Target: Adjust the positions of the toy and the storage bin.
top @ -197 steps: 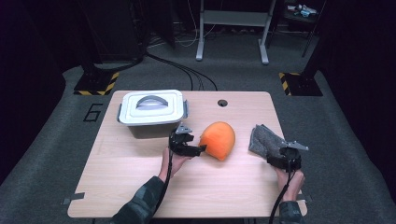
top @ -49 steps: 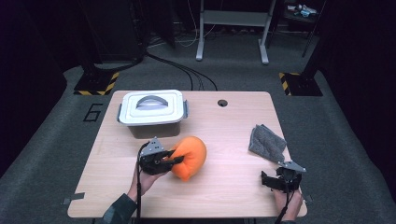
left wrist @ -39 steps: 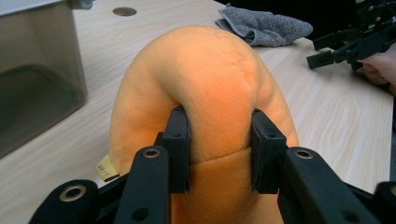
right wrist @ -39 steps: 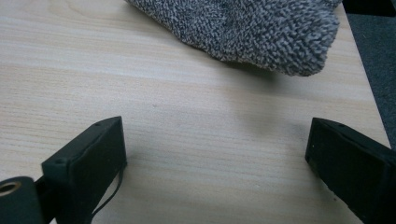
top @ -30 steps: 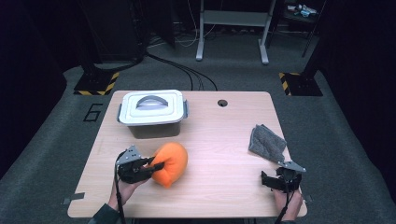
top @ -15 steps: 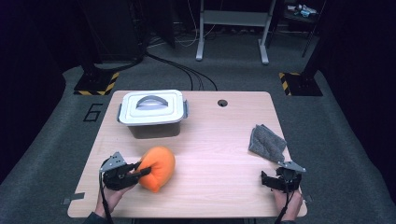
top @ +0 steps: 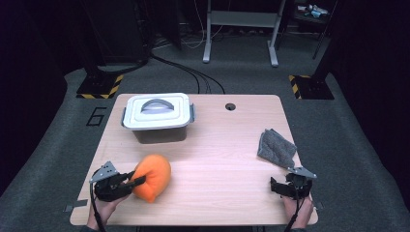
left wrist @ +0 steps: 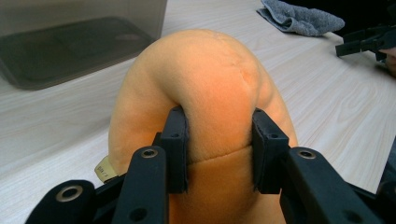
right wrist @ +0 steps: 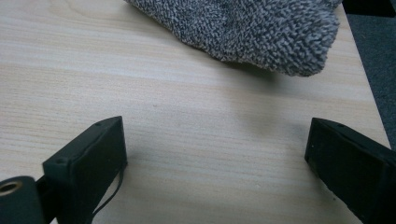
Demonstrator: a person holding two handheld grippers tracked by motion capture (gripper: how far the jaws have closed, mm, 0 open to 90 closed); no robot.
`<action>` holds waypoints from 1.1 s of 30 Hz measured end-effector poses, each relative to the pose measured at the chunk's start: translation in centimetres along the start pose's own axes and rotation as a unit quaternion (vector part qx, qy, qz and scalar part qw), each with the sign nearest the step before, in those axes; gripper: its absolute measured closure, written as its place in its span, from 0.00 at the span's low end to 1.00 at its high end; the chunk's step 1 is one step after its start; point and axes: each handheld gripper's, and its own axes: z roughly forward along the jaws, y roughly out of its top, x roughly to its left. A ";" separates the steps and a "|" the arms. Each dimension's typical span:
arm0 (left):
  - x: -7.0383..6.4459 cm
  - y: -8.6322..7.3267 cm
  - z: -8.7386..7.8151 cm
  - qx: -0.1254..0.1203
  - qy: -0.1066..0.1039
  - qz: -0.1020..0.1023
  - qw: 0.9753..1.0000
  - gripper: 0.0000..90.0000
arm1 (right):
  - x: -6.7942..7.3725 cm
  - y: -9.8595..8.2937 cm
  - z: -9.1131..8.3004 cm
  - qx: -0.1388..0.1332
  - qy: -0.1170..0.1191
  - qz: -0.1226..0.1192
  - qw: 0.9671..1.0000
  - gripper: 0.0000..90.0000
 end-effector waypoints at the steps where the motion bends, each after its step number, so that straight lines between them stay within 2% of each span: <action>1: 0.0 -0.1 0.0 -0.005 0.003 -0.001 1.000 0.71 | 0.0 0.0 0.0 0.001 0.001 -0.001 1.000 0.05; 5: 0.3 -0.2 -0.7 0.002 0.007 -0.003 1.000 0.70 | 0.0 0.0 0.0 0.001 0.001 0.000 1.000 0.05; 6: 0.4 -0.3 -0.8 -0.002 0.010 -0.003 1.000 0.70 | 0.0 0.0 0.0 0.001 0.001 0.000 1.000 0.05; 10: 0.7 -0.7 -1.0 0.010 0.013 -0.005 1.000 0.70 | 0.0 0.0 0.0 0.001 0.001 -0.003 1.000 0.05; 12: 1.0 -1.2 -0.7 0.018 0.018 -0.013 1.000 0.68 | 0.0 0.0 0.0 0.000 0.000 0.000 1.000 0.05; 14: 1.3 -1.7 -0.8 0.011 0.015 -0.024 1.000 0.67 | 0.0 0.0 0.0 0.001 0.001 0.000 1.000 0.05; 16: 1.4 -1.8 -0.9 0.011 0.016 -0.028 0.999 0.62 | 0.0 0.0 0.0 0.002 0.001 -0.001 1.000 0.05; 20: 1.2 -1.4 -1.1 0.016 0.027 -0.034 0.999 0.43 | 0.0 0.0 0.0 0.001 0.000 -0.003 1.000 0.05; 22: 1.2 -1.1 -1.3 0.022 0.035 -0.027 0.999 0.34 | 0.0 0.0 0.0 0.001 -0.001 -0.004 1.000 0.05; 26: 1.3 -0.8 -1.4 0.021 0.045 -0.037 0.998 0.21 | 0.1 0.0 -0.1 0.000 -0.001 -0.005 1.000 0.05; 28: 1.5 -0.7 -1.6 0.019 0.045 -0.043 0.998 0.17 | 0.2 0.0 -0.1 0.001 -0.001 -0.009 1.000 0.05; 33: 1.9 0.3 -2.0 0.016 0.059 -0.046 0.997 0.13 | 0.1 0.0 -0.1 0.000 0.000 -0.005 1.000 0.05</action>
